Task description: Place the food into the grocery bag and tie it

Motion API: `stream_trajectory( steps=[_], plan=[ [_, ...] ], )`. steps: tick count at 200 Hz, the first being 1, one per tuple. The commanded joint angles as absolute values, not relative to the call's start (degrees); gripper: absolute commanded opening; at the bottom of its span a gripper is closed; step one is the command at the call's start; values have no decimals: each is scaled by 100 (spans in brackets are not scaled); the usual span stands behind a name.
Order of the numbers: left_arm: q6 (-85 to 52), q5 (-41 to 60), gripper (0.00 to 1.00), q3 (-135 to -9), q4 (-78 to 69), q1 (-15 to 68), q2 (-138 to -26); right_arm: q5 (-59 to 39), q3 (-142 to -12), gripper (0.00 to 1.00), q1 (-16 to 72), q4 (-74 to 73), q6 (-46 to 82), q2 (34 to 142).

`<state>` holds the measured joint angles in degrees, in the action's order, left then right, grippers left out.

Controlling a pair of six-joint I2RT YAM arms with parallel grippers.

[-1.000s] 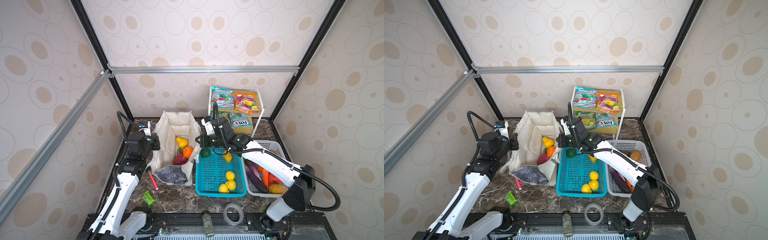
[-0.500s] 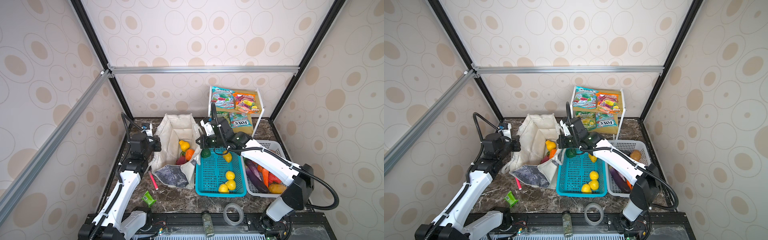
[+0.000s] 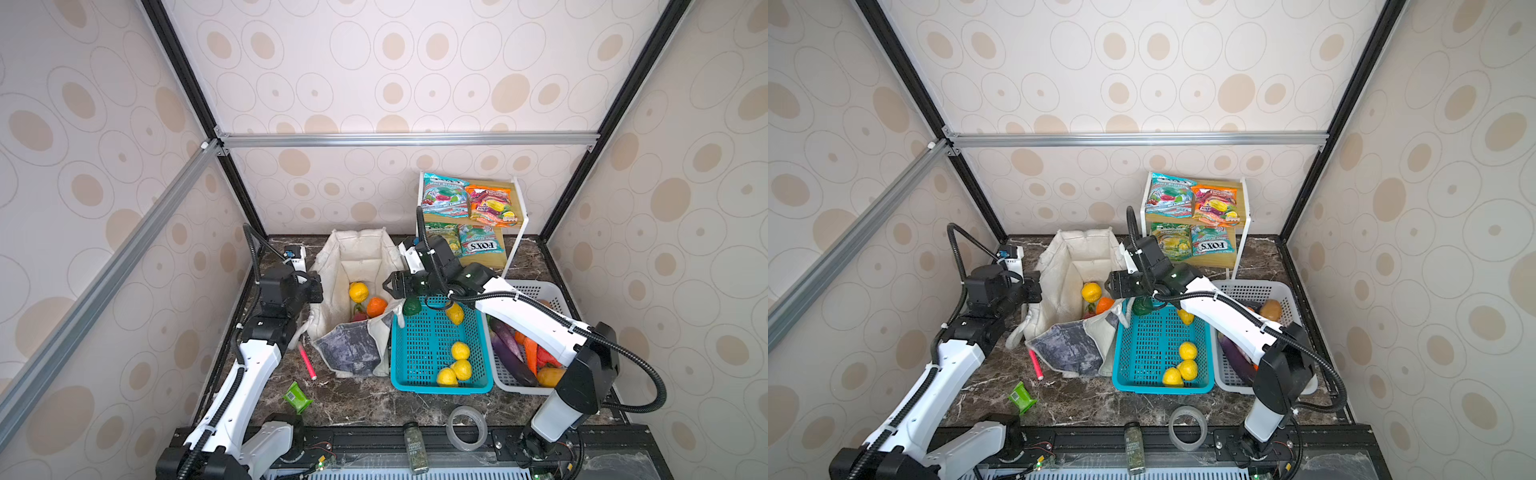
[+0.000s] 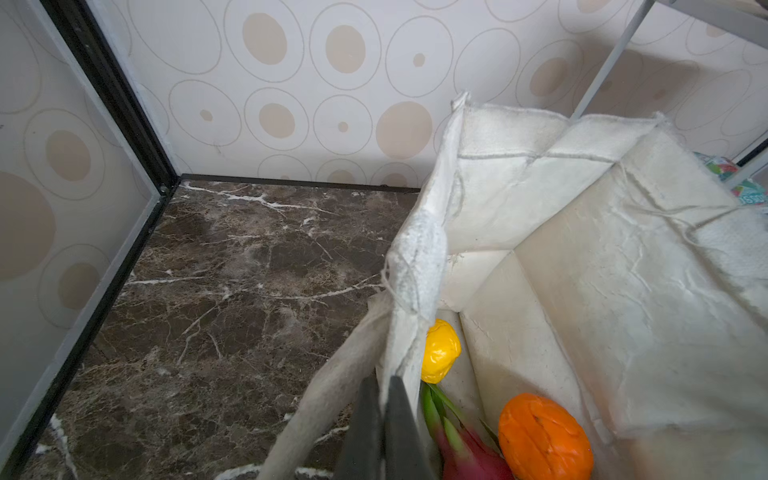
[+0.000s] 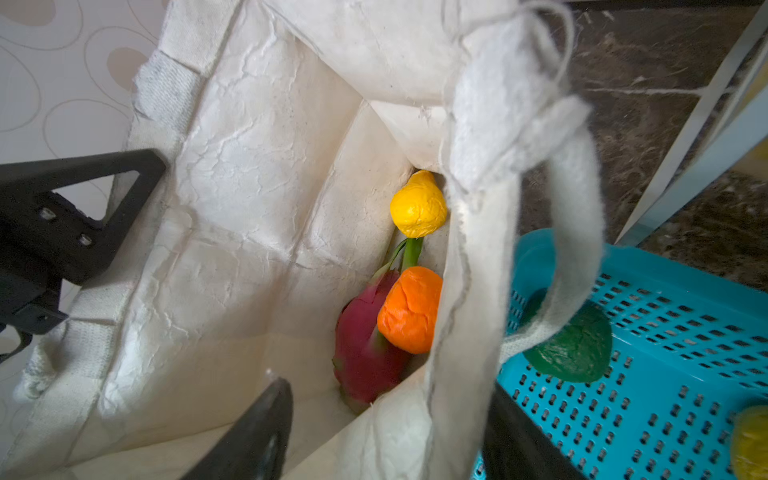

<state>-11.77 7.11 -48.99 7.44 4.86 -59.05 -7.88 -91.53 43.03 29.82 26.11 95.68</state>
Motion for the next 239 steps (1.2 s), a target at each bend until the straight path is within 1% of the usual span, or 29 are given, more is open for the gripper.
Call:
stream_trajectory(
  steps=[1, 11, 27, 47, 66, 92, 107, 119, 128, 139, 152, 170, 223, 239],
  plan=[
    [-1163, 785, 0, -4948, 356, 448, -5747, -220, -10010, 100, 4282, 3716, 2035, 9034],
    [-1137, 757, 0, -4898, 336, 439, -5694, 19, -10254, 100, 4259, 3923, 1850, 8931],
    [-1111, 782, 0, -4833, 369, 403, -5611, 37, -10513, 100, 4095, 4123, 1547, 8757],
    [-1109, 821, 0, -4769, 375, 371, -5555, -71, -10657, 100, 3567, 4083, 1659, 8601],
    [-1143, 893, 0, -4685, 355, 370, -5488, -204, -11004, 99, 3127, 4186, 1707, 8684],
    [-1187, 989, 0, -4626, 305, 373, -5488, -97, -11381, 93, 2718, 4078, 1850, 9038],
    [-1206, 1067, 0, -4633, 308, 376, -5549, -235, -11704, 89, 2561, 4081, 2003, 9360],
    [-1209, 1081, 0, -4641, 328, 374, -5581, -266, -11961, 84, 2510, 4097, 2121, 9610],
    [-1191, 1056, 0, -4651, 343, 372, -5581, -139, -12193, 82, 2509, 4243, 2143, 9805],
    [-1177, 1013, 0, -4658, 370, 373, -5565, 171, -12369, 82, 2500, 4370, 2169, 9986],
    [-1170, 984, 0, -4640, 353, 371, -5524, 587, -12425, 80, 2490, 4444, 2162, 10112],
    [-1174, 983, 0, -4616, 337, 371, -5503, 788, -12338, 79, 2429, 4456, 2173, 10175],
    [-1203, 1063, 0, -4626, 342, 371, -5563, 699, -11574, 78, 2163, 3995, 2202, 9783],
    [-1196, 1080, 0, -4628, 342, 377, -5575, 389, -11610, 78, 2002, 4034, 2312, 9864]
  ],
)
